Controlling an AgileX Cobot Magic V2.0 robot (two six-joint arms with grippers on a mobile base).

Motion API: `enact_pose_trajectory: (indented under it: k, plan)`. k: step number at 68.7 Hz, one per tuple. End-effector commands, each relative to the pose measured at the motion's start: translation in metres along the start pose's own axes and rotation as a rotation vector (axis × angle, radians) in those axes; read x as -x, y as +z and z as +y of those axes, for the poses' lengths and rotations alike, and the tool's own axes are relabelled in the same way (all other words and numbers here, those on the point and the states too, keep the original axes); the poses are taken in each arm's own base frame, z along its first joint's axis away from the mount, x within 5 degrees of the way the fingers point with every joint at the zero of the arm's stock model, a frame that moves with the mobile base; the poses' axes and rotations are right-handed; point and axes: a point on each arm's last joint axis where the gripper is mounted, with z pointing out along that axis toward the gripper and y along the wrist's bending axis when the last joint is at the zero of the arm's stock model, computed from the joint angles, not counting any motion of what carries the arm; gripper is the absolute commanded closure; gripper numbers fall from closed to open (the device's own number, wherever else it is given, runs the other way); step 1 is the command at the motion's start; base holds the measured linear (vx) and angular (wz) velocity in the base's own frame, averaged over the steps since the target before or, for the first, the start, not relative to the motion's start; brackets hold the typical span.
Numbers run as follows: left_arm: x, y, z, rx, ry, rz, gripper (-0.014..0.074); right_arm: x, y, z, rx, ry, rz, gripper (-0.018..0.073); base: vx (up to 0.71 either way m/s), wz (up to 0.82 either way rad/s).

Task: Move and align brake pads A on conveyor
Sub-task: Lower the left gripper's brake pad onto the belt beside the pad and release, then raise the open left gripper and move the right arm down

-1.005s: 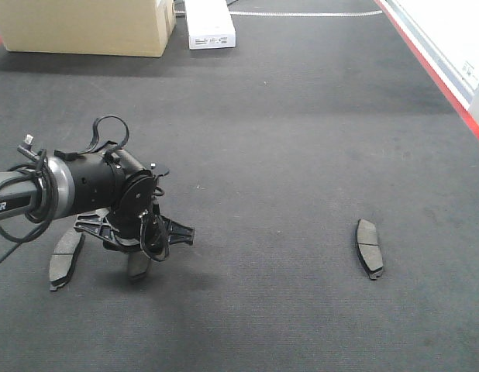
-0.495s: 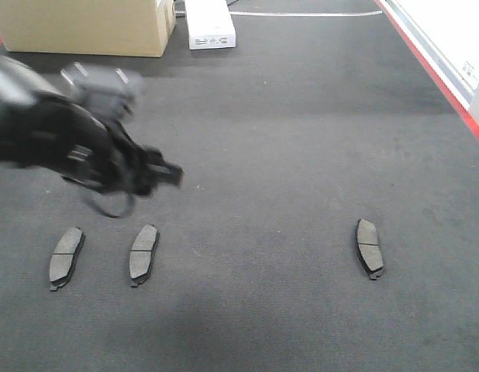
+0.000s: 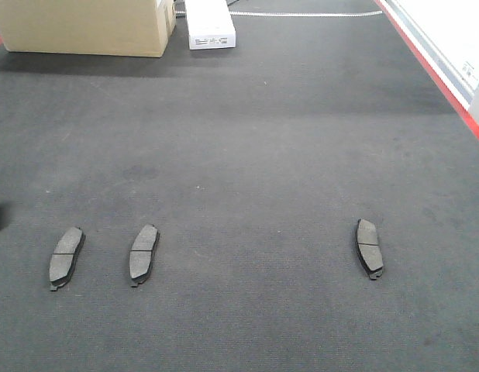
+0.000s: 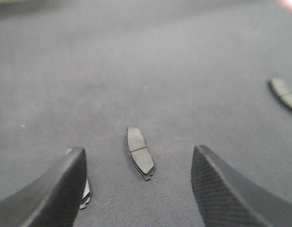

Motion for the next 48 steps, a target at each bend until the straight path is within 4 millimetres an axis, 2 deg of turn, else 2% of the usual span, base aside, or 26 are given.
enact_pose_trajectory:
  k: [1,8,16,35,48]
  plan:
    - [-0.009,-0.03,0.006,-0.041,-0.009,-0.15,0.0136,0.017,-0.004,-0.002,-0.024,-0.002,-0.115,0.0566,0.0,0.0]
    - [-0.026,-0.05,0.013,-0.052,-0.014,-0.196,0.0136,0.017,-0.004,-0.002,-0.024,-0.002,-0.115,0.0566,0.0,0.0]
    - [-0.036,-0.059,0.014,-0.072,-0.012,-0.186,0.0136,0.017,-0.004,-0.002,-0.024,-0.002,-0.115,0.0566,0.0,0.0]
    - [-0.035,-0.061,0.014,-0.087,-0.02,-0.217,0.0136,0.017,-0.004,-0.002,-0.024,-0.002,-0.115,0.0566,0.0,0.0]
    - [-0.04,-0.06,0.015,-0.071,-0.02,-0.164,0.0136,0.017,-0.004,-0.002,-0.025,-0.002,-0.115,0.0566,0.0,0.0]
